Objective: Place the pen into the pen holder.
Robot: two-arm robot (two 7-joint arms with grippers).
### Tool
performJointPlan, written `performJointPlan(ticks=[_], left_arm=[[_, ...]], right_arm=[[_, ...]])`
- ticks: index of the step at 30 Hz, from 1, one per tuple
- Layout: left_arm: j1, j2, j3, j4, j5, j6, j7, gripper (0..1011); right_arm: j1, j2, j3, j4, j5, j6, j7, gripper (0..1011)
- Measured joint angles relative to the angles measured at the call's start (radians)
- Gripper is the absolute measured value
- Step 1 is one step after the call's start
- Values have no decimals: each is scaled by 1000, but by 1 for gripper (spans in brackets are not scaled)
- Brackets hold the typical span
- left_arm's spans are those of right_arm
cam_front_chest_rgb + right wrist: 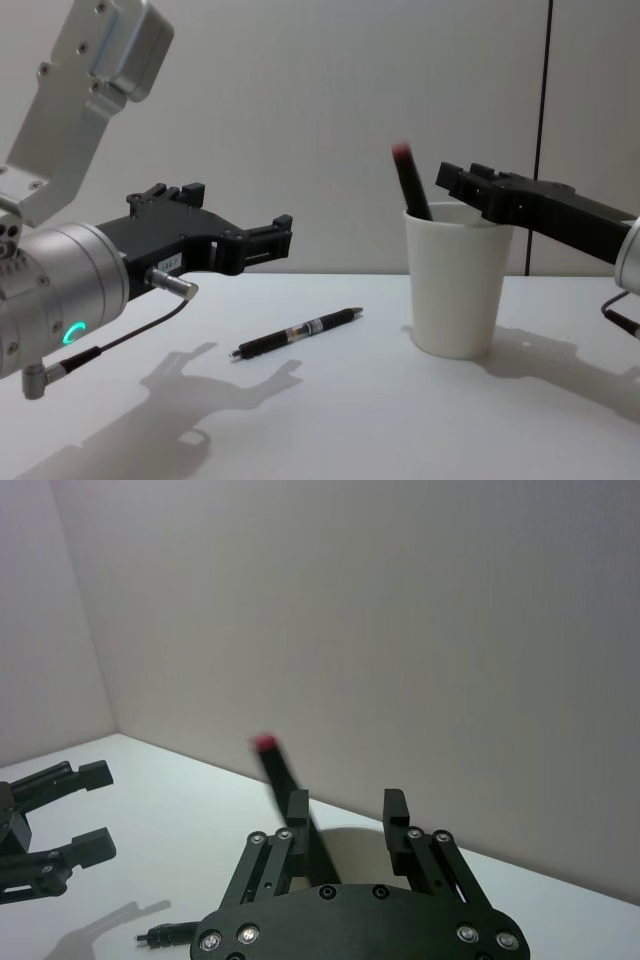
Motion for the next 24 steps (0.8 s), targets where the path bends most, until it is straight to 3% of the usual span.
performJointPlan(ticks=[5, 13, 15, 20, 24], left_arm=[[0, 0, 0, 0, 0, 0, 0, 1003], [0, 0, 0, 0, 0, 0, 0, 1004], [0, 0, 0, 0, 0, 0, 0, 1003], [0, 0, 0, 0, 0, 0, 0, 1003], [0, 0, 0, 0, 0, 0, 0, 1003]], right_arm=[[-1, 1, -1, -2, -1, 1, -4, 623], [-2, 1, -2, -3, -1, 2, -6, 815], [-3, 2, -2, -3, -1, 2, -7, 910], [-7, 3, 1, -11, 2, 2, -10, 1001], [-15, 6, 7, -25, 8, 1, -20, 1001]])
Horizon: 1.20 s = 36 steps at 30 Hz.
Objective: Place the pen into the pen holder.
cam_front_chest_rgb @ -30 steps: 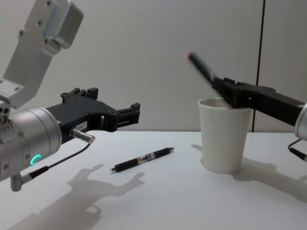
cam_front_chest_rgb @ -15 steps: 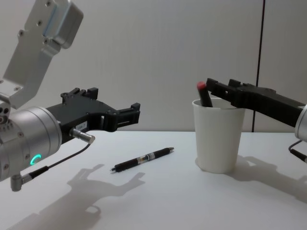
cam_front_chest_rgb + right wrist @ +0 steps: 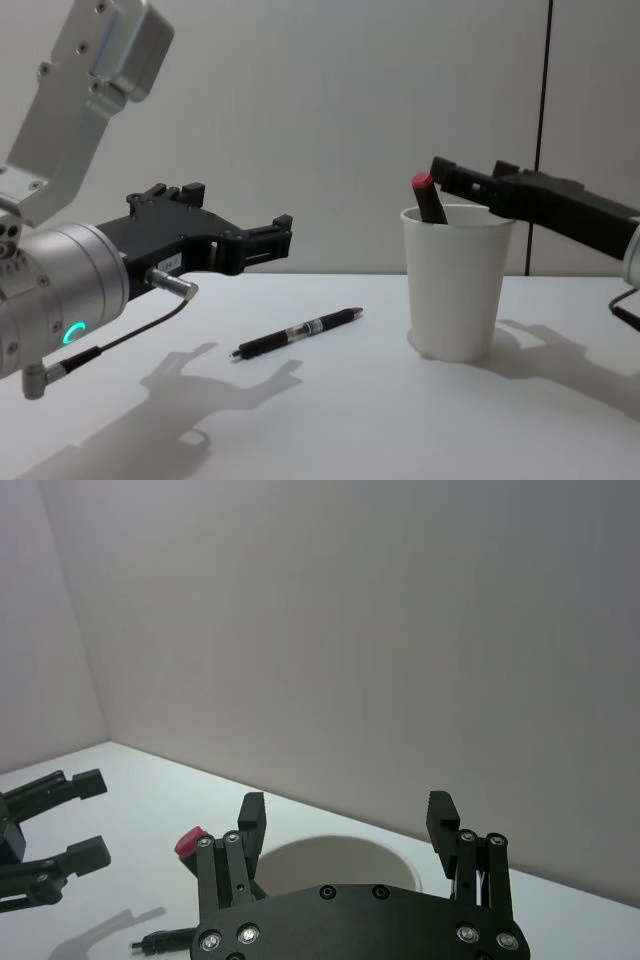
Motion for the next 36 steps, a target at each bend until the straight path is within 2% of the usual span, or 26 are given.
performJointPlan(ticks=[9, 17, 27, 36], left_arm=[[0, 0, 0, 0, 0, 0, 0, 1003], [0, 0, 0, 0, 0, 0, 0, 1003], [0, 0, 0, 0, 0, 0, 0, 1003], [0, 0, 0, 0, 0, 0, 0, 1003]], right_arm=[[-33, 9, 26, -49, 2, -11, -52, 1001], [-72, 19, 56, -101, -16, -22, -110, 1001], [-92, 23, 56, -126, -28, -14, -127, 1001], [-173, 41, 59, -226, -77, 31, -201, 1001]])
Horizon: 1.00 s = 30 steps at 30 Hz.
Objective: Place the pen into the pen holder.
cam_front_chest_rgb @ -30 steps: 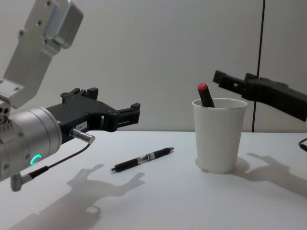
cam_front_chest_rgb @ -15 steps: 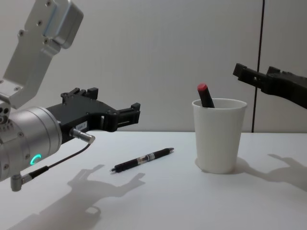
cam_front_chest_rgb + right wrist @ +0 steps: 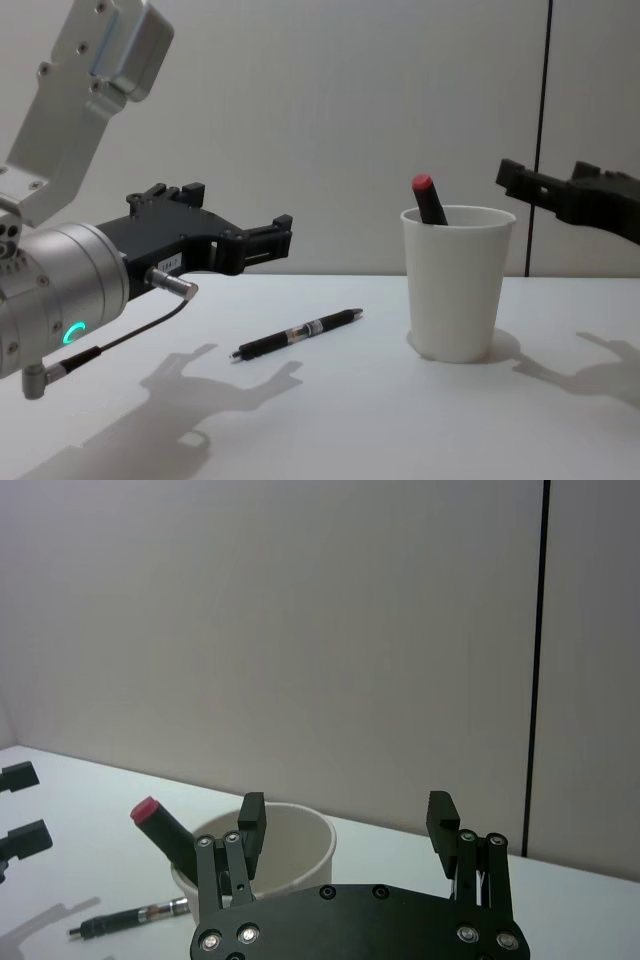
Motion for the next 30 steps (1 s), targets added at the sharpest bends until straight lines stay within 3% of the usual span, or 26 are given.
performJointPlan(ticks=[24, 30], left_arm=[[0, 0, 0, 0, 0, 0, 0, 1003], [0, 0, 0, 0, 0, 0, 0, 1003]], right_arm=[[-221, 46, 9, -273, -135, 119, -202, 1001], [-241, 50, 10, -298, -147, 130, -220, 1001]])
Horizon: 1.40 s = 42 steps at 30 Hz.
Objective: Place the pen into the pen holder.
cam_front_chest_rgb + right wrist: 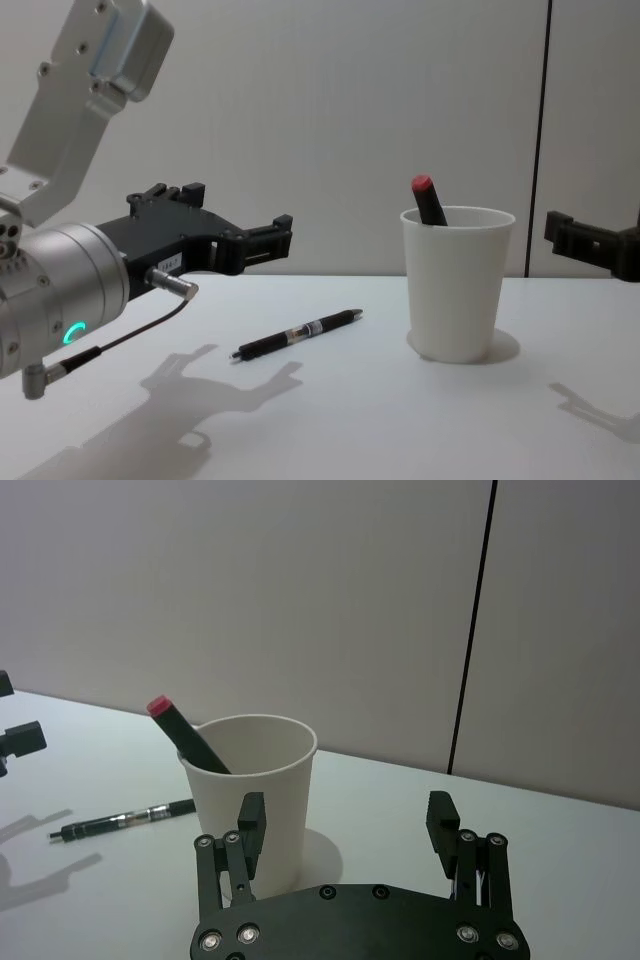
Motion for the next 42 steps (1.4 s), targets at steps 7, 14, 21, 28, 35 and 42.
performJointPlan(ticks=[7, 14, 21, 28, 35, 42], left_arm=[[0, 0, 0, 0, 0, 0, 0, 1003], [0, 0, -1, 0, -1, 0, -6, 1003], [-2, 12, -5, 0, -20, -7, -53, 1003], [3, 38, -19, -8, -58, -2, -113, 1003], [19, 72, -40, -23, -100, 28, -168, 1003], [25, 97, -56, -26, -134, 64, -216, 1003]], right_arm=[[-3, 1, 0, -4, -2, 2, -3, 1001], [-3, 0, 0, -4, -2, 2, -3, 1001], [-3, 0, 0, -4, -2, 1, -3, 1001], [-3, 0, 0, -4, -2, 1, -3, 1001], [-3, 0, 0, -4, -2, 1, -3, 1001], [-3, 0, 0, -4, -2, 1, -3, 1001]])
